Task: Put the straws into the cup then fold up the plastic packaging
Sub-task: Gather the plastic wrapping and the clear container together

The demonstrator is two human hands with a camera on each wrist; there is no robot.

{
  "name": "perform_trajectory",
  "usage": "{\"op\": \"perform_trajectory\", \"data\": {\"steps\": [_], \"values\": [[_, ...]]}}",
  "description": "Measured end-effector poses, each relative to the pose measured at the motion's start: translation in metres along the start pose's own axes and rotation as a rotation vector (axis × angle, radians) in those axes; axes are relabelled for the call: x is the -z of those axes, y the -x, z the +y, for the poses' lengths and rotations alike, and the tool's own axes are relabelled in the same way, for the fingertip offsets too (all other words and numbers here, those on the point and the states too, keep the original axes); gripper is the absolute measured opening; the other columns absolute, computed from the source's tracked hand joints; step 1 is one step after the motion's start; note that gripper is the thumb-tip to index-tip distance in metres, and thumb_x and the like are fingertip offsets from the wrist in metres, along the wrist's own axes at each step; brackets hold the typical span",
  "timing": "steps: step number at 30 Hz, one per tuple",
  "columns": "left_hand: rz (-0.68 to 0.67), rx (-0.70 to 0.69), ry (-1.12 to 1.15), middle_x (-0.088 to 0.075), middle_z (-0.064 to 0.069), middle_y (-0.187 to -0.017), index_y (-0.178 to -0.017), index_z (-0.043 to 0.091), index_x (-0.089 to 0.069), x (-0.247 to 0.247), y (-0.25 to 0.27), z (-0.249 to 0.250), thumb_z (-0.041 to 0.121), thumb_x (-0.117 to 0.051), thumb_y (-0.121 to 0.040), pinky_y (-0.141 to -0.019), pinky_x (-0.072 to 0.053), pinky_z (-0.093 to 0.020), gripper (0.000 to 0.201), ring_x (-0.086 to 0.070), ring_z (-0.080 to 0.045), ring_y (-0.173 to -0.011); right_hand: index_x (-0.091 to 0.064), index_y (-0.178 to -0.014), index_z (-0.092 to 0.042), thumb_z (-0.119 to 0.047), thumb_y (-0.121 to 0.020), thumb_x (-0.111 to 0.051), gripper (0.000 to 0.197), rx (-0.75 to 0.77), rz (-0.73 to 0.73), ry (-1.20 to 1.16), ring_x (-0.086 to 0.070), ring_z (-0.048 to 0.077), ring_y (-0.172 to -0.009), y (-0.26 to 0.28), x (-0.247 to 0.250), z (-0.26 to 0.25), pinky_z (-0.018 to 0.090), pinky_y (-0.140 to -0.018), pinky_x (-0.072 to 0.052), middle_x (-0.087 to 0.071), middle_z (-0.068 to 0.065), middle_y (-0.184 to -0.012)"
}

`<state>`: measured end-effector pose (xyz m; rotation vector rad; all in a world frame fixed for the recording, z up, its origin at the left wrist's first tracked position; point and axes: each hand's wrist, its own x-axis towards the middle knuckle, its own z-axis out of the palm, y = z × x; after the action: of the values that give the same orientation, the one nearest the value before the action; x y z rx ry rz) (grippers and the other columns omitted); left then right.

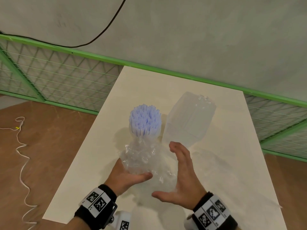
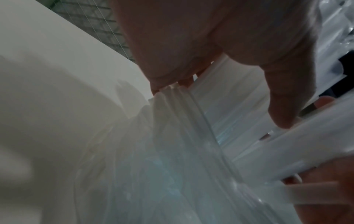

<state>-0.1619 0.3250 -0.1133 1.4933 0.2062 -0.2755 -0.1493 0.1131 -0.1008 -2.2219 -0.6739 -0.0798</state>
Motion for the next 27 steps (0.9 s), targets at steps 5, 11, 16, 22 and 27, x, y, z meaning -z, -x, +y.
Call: {"op": "perform_trajectory", "data": {"steps": [5, 11, 16, 22, 27], "values": [[0.023, -0.021, 0.002, -0.076, -0.004, -0.102, -0.110, 0.016, -0.067, -0.003, -0.001, -0.003, 0.001, -0.088, -0.062, -0.082, -0.058, -0.027, 0.054, -0.072, -0.017, -0.096, -0.014, -0.152, -0.030, -0.044, -0.045, -0.092, 0.132, 0.050, 0.209, 0.033, -0.034, 0.029, -0.135, 0.010, -0.034, -0.003, 0.035, -0.107, -0.037, -0.020, -0.002, -0.148], [0.038, -0.069, -0.016, -0.076, -0.003, -0.097, -0.106, 0.013, -0.067, -0.006, -0.001, -0.003, -0.007, -0.086, -0.063, -0.075, -0.055, -0.020, 0.051, -0.073, -0.016, -0.092, -0.031, -0.141, -0.025, -0.024, -0.053, -0.085, 0.103, 0.115, 0.349, -0.028, -0.044, 0.025, -0.123, 0.003, -0.036, -0.011, 0.032, -0.099, -0.042, -0.035, 0.002, -0.133], [0.021, -0.075, 0.027, -0.076, -0.002, -0.101, -0.111, 0.014, -0.065, -0.006, 0.000, -0.003, 0.001, -0.088, -0.060, -0.079, -0.055, -0.021, 0.057, -0.072, -0.014, -0.095, -0.043, -0.133, -0.021, -0.018, -0.067, -0.077, 0.074, 0.069, 0.318, -0.060, -0.051, 0.017, -0.120, 0.003, -0.028, -0.015, 0.032, -0.096, -0.045, -0.052, -0.001, -0.127], [0.026, -0.074, 0.026, -0.075, 0.001, -0.104, -0.113, 0.018, -0.064, -0.004, 0.001, -0.004, 0.010, -0.086, -0.058, -0.080, -0.054, -0.018, 0.060, -0.071, -0.014, -0.098, -0.058, -0.114, -0.023, -0.008, -0.069, -0.080, 0.053, 0.013, 0.405, -0.049, -0.058, 0.002, -0.102, -0.004, -0.020, -0.018, 0.017, -0.089, -0.046, -0.065, -0.007, -0.104], [0.039, -0.071, 0.021, -0.075, 0.005, -0.102, -0.110, 0.022, -0.065, -0.006, 0.002, -0.002, 0.008, -0.087, -0.059, -0.079, -0.053, -0.015, 0.058, -0.071, -0.009, -0.096, -0.072, -0.095, -0.010, 0.000, -0.072, -0.078, 0.026, 0.090, 0.432, 0.018, -0.063, 0.014, -0.089, -0.010, -0.019, -0.014, 0.025, -0.077, -0.052, -0.064, 0.001, -0.096]]}}
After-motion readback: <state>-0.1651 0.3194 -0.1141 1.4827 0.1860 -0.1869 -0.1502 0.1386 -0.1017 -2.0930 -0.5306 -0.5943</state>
